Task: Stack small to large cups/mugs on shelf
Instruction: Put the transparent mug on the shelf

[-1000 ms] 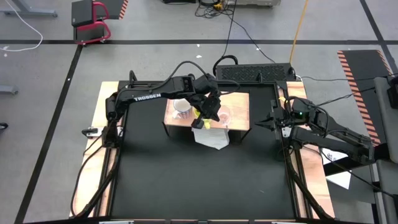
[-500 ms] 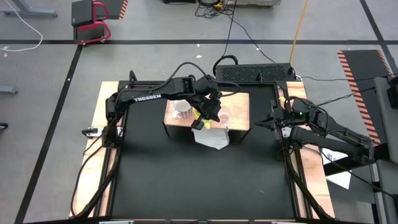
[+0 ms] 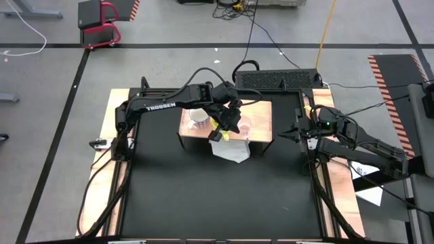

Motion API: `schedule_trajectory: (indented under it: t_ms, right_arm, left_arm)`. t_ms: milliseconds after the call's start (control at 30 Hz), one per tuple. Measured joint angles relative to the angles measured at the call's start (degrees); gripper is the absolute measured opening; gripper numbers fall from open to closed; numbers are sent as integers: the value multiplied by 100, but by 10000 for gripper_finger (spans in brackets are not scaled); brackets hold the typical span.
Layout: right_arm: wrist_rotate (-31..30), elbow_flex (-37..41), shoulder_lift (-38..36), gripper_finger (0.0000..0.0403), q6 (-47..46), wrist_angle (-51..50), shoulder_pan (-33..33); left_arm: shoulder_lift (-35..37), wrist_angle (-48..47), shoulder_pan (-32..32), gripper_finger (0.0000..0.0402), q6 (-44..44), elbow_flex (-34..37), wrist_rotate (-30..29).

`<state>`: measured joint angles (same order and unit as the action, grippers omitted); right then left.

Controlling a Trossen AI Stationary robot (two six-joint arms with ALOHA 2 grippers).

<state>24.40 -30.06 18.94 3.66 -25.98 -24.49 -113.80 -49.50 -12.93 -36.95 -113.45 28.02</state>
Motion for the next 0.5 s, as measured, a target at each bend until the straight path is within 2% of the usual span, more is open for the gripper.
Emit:
schedule_trajectory:
  t_ms: [500]
  right_arm:
    - [-2, 1, -2, 0, 0, 0, 0]
  left_arm:
    - [0, 4, -26, 4, 128, 0, 5]
